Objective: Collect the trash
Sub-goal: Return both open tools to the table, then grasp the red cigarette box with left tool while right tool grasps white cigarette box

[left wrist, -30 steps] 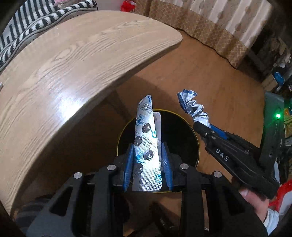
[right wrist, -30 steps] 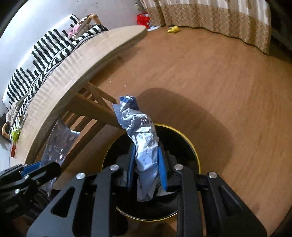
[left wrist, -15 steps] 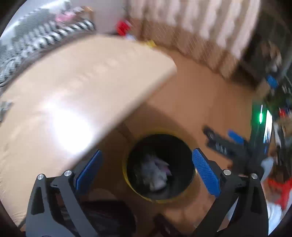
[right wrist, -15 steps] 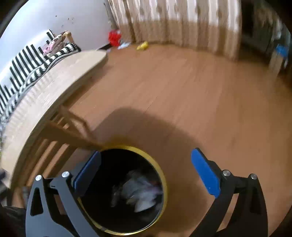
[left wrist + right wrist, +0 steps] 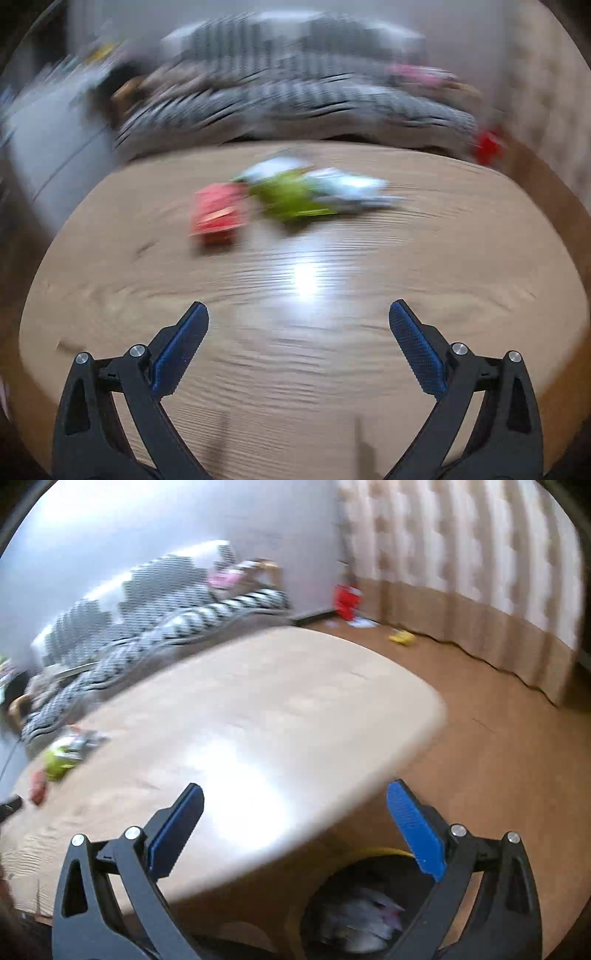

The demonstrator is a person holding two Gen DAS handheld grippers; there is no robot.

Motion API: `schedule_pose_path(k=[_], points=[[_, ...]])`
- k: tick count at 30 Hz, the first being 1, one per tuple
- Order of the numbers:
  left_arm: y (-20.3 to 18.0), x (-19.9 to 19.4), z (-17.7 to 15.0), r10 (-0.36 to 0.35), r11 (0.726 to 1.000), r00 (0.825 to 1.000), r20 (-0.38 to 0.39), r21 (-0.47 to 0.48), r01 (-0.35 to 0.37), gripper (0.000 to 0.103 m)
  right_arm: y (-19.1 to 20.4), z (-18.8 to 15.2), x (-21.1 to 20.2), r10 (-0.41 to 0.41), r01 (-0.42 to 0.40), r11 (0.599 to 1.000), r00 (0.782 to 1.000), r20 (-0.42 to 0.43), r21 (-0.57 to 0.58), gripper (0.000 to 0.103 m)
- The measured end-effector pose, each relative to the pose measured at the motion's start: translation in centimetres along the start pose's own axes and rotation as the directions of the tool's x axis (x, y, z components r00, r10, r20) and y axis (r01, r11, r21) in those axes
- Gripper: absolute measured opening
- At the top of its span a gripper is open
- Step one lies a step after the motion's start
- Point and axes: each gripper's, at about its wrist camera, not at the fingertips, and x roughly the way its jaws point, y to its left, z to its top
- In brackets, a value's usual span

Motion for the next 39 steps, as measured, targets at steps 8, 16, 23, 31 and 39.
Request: schedule_pose_path(k=[8,16,23,31,39], points=[[3.7,8.1,5.7,0.054,0.996,0.998,-0.037,-0.073,-0.057,0.095,19.8,6.1,7.7,0.293,-0.302,0.938,0.953,-0.079,-0.168,0.096],[4.1,12.2,7.5,0.041,0.997,0.997,-0.06,-0.056,-0.045,0.095,31.1,8.5,15.6,0.263,-0.295,0.902,0.955,-0.14,-0.315,0.096],[3.8,14.2,8.8,0.107,0.994,0.993,-0.059,-0.032,-0.109,0.095,36.5,8.5,22.9,0.273,-0.412,0.831,0.887,-0.372,-0.373,0.096],[4.0,16.9,9.4,0.105,0.994,0.99,-0.098,-0.004,-0.106,0.096,40.8,5.4,25.9,0.154,-0.416,0.665,0.89,-0.43,-0.621,0.096],[5.0,17.5,9.7,0.088,0.995,0.991,-0.1,-0.043,-0.093,0.097,39.1,4.9,26.7,0.255,-0.504,0.672,0.845,-0.469,-0.542,0.097]])
